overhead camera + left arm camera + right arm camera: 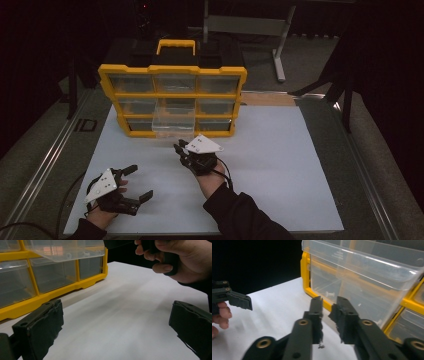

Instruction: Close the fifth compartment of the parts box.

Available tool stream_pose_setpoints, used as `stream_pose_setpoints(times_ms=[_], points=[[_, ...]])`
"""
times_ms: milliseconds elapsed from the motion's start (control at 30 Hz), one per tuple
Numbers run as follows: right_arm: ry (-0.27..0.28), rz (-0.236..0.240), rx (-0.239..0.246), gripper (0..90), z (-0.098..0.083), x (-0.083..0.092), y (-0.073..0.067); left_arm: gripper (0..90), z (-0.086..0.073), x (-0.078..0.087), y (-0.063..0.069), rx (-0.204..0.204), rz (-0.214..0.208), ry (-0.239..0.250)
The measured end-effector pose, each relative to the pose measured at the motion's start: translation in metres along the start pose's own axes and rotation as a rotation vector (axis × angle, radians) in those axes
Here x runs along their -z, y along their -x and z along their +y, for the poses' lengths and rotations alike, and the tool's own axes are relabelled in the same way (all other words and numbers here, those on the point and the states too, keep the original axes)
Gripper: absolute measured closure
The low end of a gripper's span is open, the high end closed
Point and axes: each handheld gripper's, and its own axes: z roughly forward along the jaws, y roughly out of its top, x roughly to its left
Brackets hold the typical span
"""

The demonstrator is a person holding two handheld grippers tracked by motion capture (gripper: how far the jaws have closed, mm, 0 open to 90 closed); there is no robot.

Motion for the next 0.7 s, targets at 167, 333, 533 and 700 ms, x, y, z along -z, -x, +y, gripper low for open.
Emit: stream_pose_setpoints(times_ms=[167,333,533,700], points=[[-0.001,-0.016,-0.001,88.0,0.0012,-0.0005,-0.0017,0.0,-0.0001,-0.0002,-0.0001,-0.002,-0.001,-0.001],[-0.008,-0.037,0.015,89.7,0.0019,-0.0007,-0.0032,0.0,0.0001,0.0,0.0001,-0.002,0.0,0.0],[-0.011,-0.055,0.028,90.0,0.0044,-0.0029,-0.0026,0.0,-0.0002,-0.0004,0.0,-0.005,-0.002,-0.002],[-0.01,-0.067,0.035,90.0,0.0069,-0.0039,-0.0026,0.0,0.0001,-0.0005,0.0005,-0.006,-0.004,-0.003]])
